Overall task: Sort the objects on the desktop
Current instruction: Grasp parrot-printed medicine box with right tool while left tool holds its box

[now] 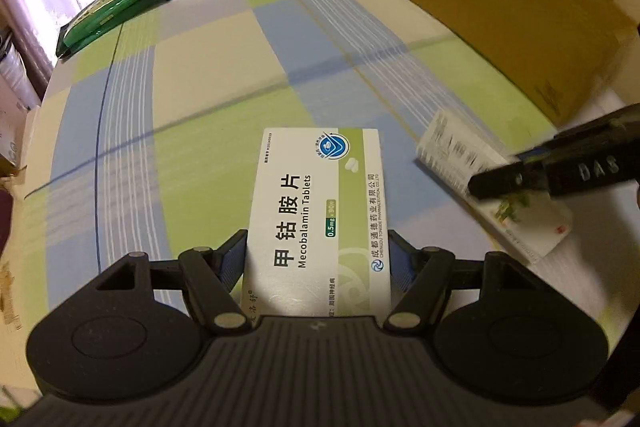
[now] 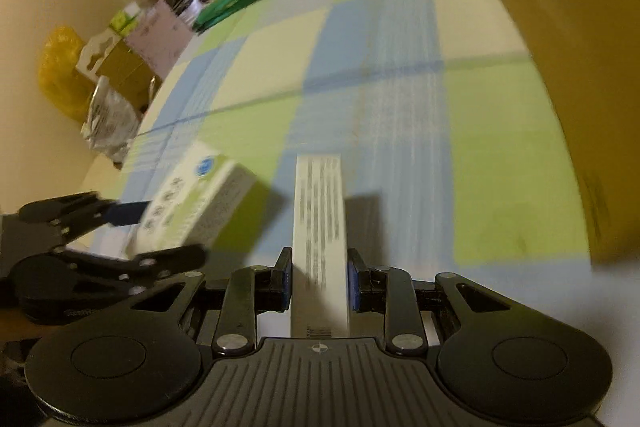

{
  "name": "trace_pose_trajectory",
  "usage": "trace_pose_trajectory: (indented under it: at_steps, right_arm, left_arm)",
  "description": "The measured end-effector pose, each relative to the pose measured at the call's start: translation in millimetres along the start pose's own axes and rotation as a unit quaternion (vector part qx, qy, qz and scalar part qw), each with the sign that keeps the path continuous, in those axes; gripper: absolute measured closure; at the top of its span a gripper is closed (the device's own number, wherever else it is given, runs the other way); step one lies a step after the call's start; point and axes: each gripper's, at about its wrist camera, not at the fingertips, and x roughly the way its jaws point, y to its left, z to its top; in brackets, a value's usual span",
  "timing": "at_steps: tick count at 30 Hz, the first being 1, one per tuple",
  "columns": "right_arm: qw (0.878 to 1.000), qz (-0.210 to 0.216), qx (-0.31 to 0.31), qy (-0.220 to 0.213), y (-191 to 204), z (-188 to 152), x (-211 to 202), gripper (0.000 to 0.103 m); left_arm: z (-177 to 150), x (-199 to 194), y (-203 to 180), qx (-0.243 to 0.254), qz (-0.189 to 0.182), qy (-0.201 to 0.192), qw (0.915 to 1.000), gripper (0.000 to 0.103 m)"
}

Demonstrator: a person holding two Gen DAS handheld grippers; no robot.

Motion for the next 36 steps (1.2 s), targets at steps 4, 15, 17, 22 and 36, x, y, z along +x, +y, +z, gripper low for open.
trace_pose_trajectory:
  at_steps: [4, 15, 17, 22, 36]
  right_arm:
    - [0.995, -0.062, -0.059, -0.05, 14, -18, -18, 0.056]
    - [0.978, -0.137, -0.104, -0.119, 26, -53, -18, 0.038]
    - [0.978, -0.138, -0.104, -0.115, 23, -55, -13, 0.038]
    - [0.972, -0.156, -0.132, -0.115, 31, -63, 0, 0.044]
    - [0.969, -0.163, -0.14, -0.121, 31, -64, 6, 0.058]
  left_arm:
    - [-23, -3, -13, -0.028, -0.001, 0.006, 0.9996, 0.036]
    - [-26, 4, -30, -0.054, 0.015, -0.022, 0.9982, 0.036]
    - [-26, 8, -32, -0.05, 0.018, -0.022, 0.9983, 0.036]
    - [-24, 15, -36, -0.04, 0.024, -0.022, 0.9987, 0.036]
    - [-9, 28, -37, -0.022, 0.021, -0.016, 0.9994, 0.036]
